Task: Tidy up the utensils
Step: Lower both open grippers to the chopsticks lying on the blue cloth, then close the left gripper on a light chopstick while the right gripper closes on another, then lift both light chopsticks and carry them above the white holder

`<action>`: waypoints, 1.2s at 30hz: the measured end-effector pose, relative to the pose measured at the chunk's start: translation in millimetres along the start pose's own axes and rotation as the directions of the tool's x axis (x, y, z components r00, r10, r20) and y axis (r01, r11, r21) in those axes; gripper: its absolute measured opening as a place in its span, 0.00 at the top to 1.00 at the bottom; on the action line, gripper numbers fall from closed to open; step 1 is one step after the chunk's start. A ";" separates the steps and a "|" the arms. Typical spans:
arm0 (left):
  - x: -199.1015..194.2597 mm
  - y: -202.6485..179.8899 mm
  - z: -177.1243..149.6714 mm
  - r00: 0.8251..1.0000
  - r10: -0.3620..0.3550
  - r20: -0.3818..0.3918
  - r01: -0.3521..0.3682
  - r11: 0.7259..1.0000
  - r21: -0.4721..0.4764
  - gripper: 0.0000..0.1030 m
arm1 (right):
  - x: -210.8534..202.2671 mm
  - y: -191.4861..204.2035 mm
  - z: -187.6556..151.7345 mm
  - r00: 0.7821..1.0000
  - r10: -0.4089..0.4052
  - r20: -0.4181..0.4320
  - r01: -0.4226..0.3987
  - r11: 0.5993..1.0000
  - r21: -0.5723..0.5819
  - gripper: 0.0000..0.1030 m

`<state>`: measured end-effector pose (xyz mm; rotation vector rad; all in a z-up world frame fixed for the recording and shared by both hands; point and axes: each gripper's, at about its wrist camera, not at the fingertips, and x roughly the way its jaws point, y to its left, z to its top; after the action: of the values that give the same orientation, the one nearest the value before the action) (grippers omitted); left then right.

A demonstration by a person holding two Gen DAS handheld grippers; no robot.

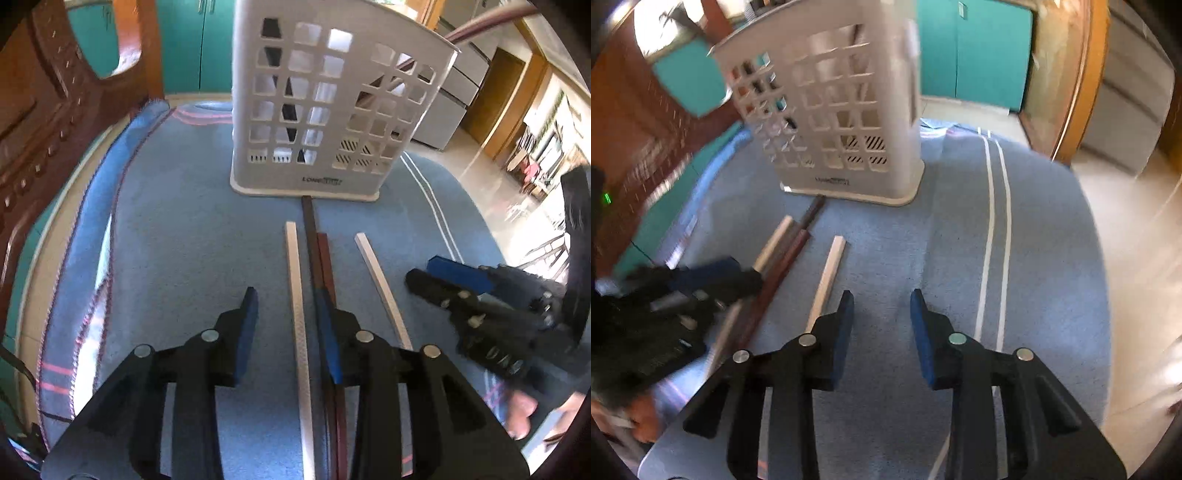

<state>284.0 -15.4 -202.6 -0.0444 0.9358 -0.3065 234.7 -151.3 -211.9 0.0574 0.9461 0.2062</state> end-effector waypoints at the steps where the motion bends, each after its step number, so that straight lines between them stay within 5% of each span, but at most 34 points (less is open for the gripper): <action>1: 0.4 -1.0 0.6 1.000 0.002 0.001 -0.002 1.000 0.007 0.74 | -1.0 -2.4 0.8 1.000 0.002 0.006 -0.002 1.000 0.012 0.68; 3: 2.5 -1.0 1.0 1.000 0.012 -0.008 -0.012 1.000 0.009 0.80 | -4.1 -6.1 1.0 1.000 0.006 0.021 -0.006 1.000 0.025 0.68; 10: 3.0 3.5 3.8 0.998 0.064 -0.021 -0.064 0.998 0.010 0.81 | -6.8 15.7 3.0 0.999 0.031 0.008 -0.030 0.997 -0.073 0.62; 17: 5.2 8.8 10.3 0.998 0.052 -0.032 -0.052 0.999 0.014 0.81 | 5.8 52.3 1.1 0.994 -0.099 -0.044 0.086 0.967 -0.239 0.62; 21: 9.6 4.5 10.1 0.997 0.078 -0.027 -0.077 0.996 0.036 0.82 | 5.6 42.3 7.8 0.994 -0.082 -0.068 0.068 0.980 -0.186 0.88; 26: 5.4 0.8 8.2 0.998 0.069 -0.012 -0.069 0.998 0.011 0.93 | 1.8 28.9 9.7 0.997 -0.044 -0.063 0.036 0.991 -0.131 0.94; 32: -36.9 5.1 14.3 0.994 0.038 0.100 -0.036 0.999 -0.023 0.93 | -39.4 13.5 16.1 0.997 0.038 0.074 -0.031 0.995 -0.091 0.94; 36: -84.2 2.6 21.5 0.976 -0.015 0.217 0.020 1.000 -0.022 0.93 | -79.3 7.6 27.1 0.980 0.086 0.179 -0.072 0.994 -0.086 0.94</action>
<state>255.2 8.5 -124.2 -0.1059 0.7228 -0.3004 210.5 -158.6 -131.6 0.0401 0.7524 0.3067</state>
